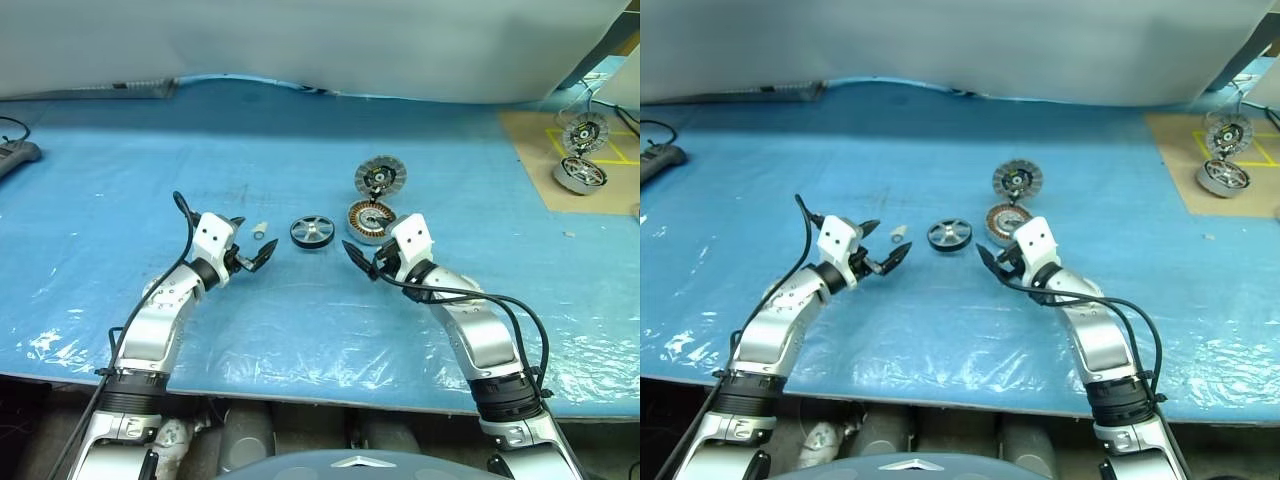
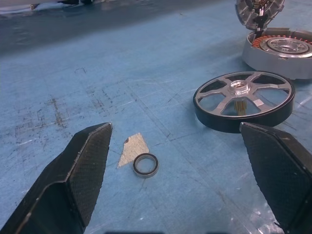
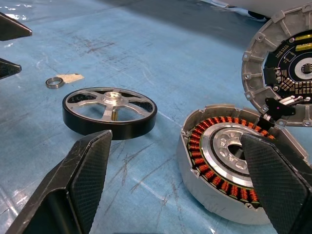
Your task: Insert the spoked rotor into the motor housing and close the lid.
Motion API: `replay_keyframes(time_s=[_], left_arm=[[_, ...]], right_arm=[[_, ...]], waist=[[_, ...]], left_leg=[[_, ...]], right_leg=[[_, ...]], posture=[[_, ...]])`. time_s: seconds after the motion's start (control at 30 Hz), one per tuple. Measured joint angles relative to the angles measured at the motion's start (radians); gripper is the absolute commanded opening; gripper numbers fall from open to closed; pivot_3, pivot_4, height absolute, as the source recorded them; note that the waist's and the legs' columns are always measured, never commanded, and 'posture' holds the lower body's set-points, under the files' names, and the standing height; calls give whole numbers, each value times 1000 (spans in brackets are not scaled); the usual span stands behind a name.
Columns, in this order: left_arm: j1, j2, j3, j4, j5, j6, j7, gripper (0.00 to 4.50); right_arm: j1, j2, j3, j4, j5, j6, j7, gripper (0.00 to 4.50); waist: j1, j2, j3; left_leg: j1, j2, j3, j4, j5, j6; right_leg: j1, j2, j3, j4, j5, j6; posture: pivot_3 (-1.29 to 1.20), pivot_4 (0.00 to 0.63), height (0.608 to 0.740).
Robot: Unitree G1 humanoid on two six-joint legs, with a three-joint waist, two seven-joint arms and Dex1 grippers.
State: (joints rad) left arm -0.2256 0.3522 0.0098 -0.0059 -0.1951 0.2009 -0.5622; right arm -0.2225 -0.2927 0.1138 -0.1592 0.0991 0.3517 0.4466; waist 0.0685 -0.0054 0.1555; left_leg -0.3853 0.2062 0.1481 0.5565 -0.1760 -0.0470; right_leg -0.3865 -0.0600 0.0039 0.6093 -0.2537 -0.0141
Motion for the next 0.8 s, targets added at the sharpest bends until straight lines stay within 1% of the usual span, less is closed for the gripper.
replay_keyframes(time_s=[0.3,0.5,0.63,0.8], left_arm=[[-2,6,0,9,0,-5,-7,4500],[-5,6,0,54,3,-35,-21,4500],[-9,4,0,91,6,-70,-24,4500],[-8,-11,-2,105,7,-106,-28,4500]], right_arm=[[1,0,0,0,-1,6,-7,4468],[0,-11,0,-13,-3,32,-11,4468],[-17,-42,-1,-15,-3,66,10,4468],[-33,-106,-2,-31,-3,96,52,4468]], waist=[[0,0,0],[0,0,0],[0,0,0],[1,0,0]], left_leg=[[0,0,0,0,0,0],[0,0,0,0,0,0],[0,0,0,0,0,0],[0,0,0,0,0,0]], right_leg=[[0,0,0,0,0,0],[0,0,0,0,0,0],[0,0,0,0,0,0],[0,0,0,0,0,0]], posture=[[0,150,740],[0,150,740],[0,150,740],[0,150,740]])
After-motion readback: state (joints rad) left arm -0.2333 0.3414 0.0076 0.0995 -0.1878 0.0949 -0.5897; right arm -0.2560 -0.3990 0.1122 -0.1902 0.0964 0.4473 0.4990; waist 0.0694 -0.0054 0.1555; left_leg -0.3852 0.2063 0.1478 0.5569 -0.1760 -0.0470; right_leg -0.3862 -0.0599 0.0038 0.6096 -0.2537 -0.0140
